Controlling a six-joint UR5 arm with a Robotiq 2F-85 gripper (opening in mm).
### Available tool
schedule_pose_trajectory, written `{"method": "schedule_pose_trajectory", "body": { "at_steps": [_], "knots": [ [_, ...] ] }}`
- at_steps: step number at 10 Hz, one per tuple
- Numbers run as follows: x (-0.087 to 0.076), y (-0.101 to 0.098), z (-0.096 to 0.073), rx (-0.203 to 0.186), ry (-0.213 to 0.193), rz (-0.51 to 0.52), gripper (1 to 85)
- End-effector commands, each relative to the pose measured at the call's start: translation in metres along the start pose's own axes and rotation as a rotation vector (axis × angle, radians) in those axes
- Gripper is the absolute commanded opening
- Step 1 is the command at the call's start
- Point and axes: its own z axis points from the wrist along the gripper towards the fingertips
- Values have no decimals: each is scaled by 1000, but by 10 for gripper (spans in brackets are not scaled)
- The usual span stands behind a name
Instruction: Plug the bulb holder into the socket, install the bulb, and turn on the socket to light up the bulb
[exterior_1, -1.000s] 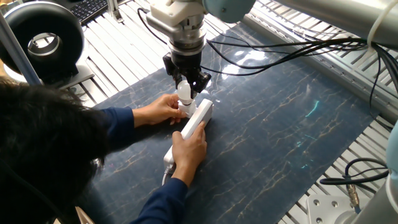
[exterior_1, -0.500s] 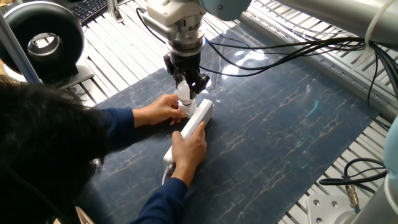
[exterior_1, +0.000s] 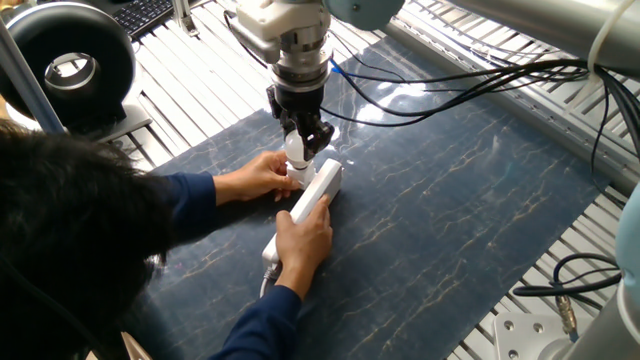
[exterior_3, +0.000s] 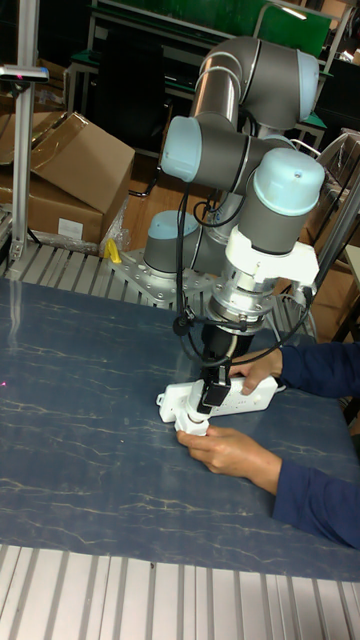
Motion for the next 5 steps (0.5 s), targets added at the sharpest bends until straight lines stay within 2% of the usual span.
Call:
{"method": "schedule_pose_trajectory", "body": {
  "at_steps": [1,5],
  "knots": [
    [-5,5,-2,-23,-23,118,10],
    [-11,5,-6,-46,-19,225,10]
  ]
}}
